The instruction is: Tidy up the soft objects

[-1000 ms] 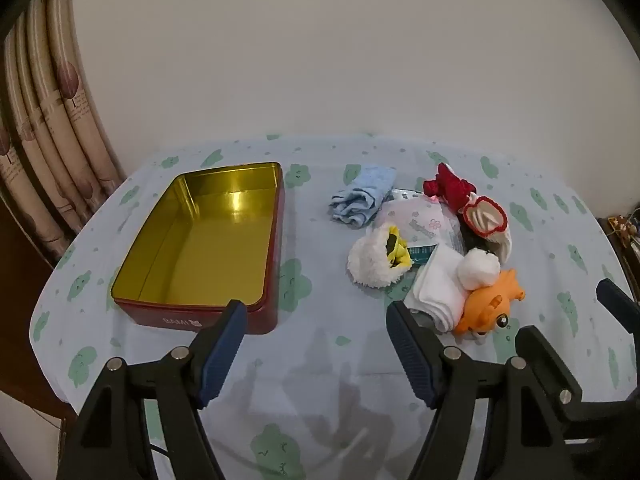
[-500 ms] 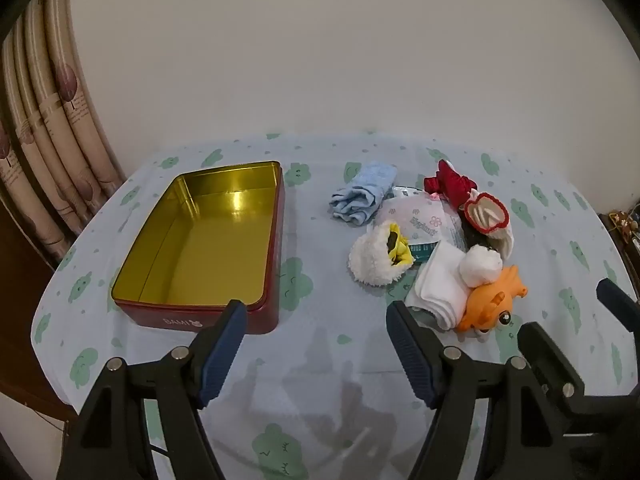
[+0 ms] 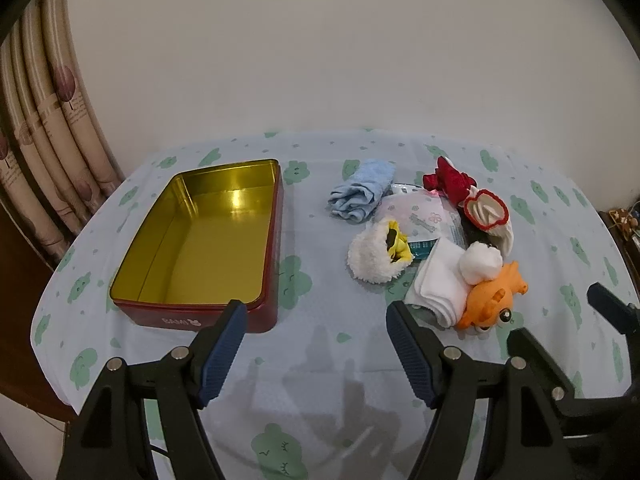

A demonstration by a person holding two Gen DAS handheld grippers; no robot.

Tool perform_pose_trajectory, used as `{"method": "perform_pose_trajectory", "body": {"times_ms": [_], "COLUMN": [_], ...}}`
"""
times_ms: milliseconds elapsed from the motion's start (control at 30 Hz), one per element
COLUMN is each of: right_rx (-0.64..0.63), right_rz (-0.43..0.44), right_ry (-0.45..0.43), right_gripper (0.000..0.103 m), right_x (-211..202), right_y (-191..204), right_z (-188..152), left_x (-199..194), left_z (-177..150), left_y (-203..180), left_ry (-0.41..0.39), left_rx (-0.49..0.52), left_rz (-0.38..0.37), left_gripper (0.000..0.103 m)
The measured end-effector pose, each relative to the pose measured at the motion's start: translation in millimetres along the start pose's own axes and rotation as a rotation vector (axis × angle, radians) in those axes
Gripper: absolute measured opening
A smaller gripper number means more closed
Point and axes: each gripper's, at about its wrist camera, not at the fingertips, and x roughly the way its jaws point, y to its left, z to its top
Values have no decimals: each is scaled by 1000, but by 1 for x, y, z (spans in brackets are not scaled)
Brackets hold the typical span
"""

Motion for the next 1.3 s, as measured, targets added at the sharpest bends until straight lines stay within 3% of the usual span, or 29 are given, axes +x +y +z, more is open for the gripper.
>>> {"method": "perform_pose_trajectory", "body": {"times_ms": [700, 1300], "right_rx": [-19, -3], "right_rz": [-48, -4], "right_ry": [34, 55], "right_gripper": [102, 102], "right_x": [4, 15], "right_y": [3, 2], "right_z": [-3, -4], "left_x": [7, 19], "left_z": [-3, -6], "left_y": [0, 0], "left_ry": [16, 43], "left_rx": [6, 13], "left_rz": [-5, -5], "left_gripper": [74, 74]}}
